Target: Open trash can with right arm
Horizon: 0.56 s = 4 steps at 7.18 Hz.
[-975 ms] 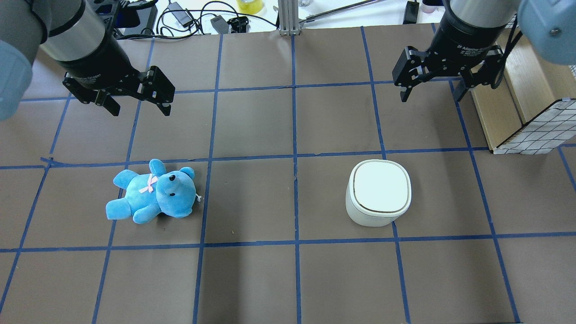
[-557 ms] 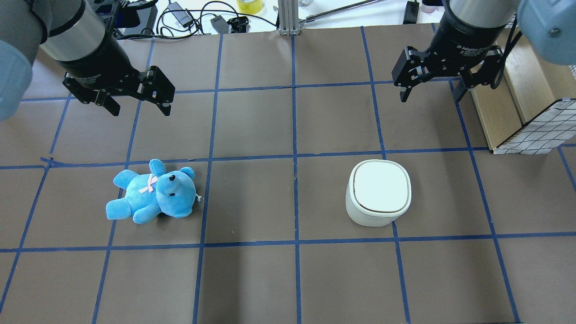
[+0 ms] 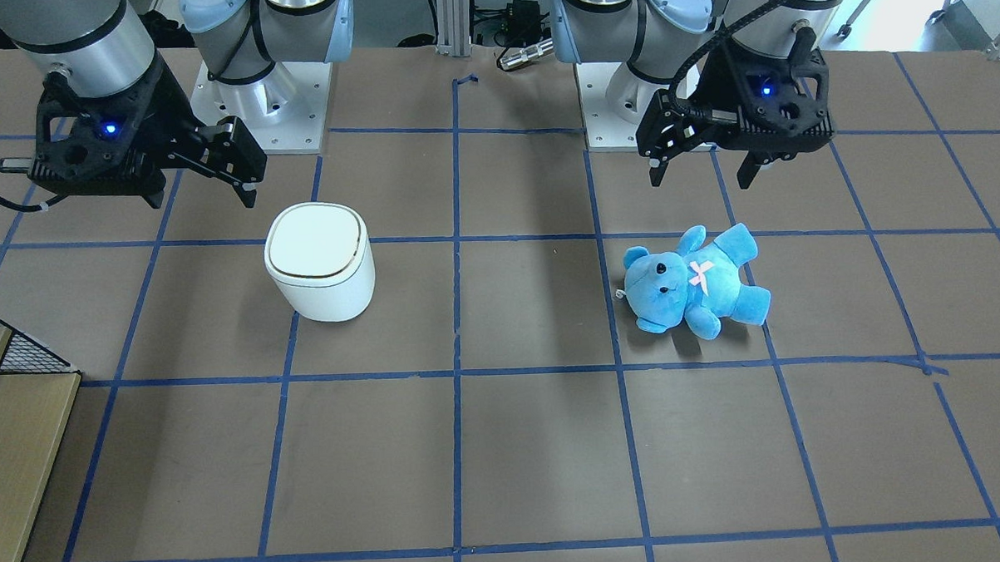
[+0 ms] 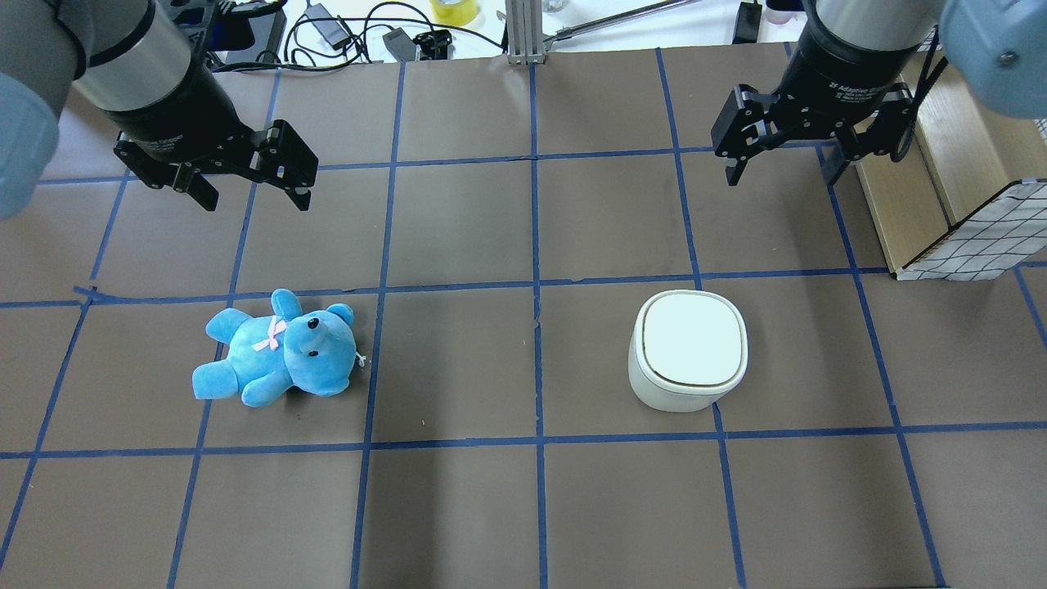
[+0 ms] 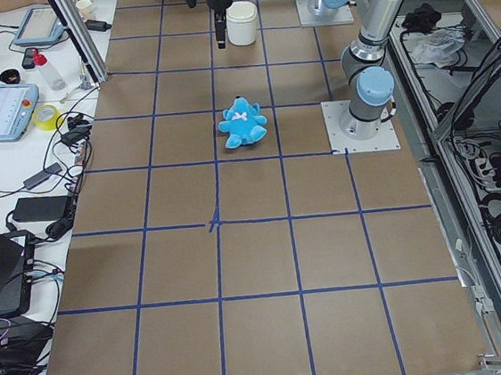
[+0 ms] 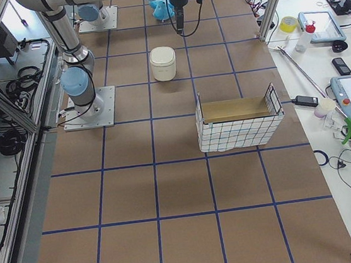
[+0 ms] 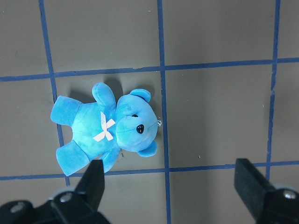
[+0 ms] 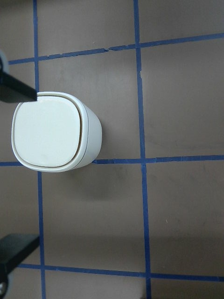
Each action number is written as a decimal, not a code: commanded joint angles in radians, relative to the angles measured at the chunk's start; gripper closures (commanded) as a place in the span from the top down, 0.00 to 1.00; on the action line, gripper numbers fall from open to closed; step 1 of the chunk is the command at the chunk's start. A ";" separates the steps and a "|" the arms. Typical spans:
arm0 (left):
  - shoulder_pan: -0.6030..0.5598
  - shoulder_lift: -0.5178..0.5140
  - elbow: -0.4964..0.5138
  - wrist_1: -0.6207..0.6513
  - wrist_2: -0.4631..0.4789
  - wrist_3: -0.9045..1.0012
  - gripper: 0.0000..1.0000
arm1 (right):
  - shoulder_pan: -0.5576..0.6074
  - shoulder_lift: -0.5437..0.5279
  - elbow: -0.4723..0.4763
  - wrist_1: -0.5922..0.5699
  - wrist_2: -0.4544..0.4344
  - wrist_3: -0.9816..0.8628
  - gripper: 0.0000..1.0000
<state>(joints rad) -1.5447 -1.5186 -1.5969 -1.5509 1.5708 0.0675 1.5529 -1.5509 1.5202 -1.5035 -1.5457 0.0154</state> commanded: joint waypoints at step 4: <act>0.000 0.000 0.000 0.000 0.000 0.000 1.00 | 0.013 -0.002 0.015 0.009 0.015 0.082 0.88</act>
<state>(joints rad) -1.5447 -1.5186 -1.5969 -1.5509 1.5708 0.0675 1.5594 -1.5518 1.5243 -1.4945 -1.5356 0.0465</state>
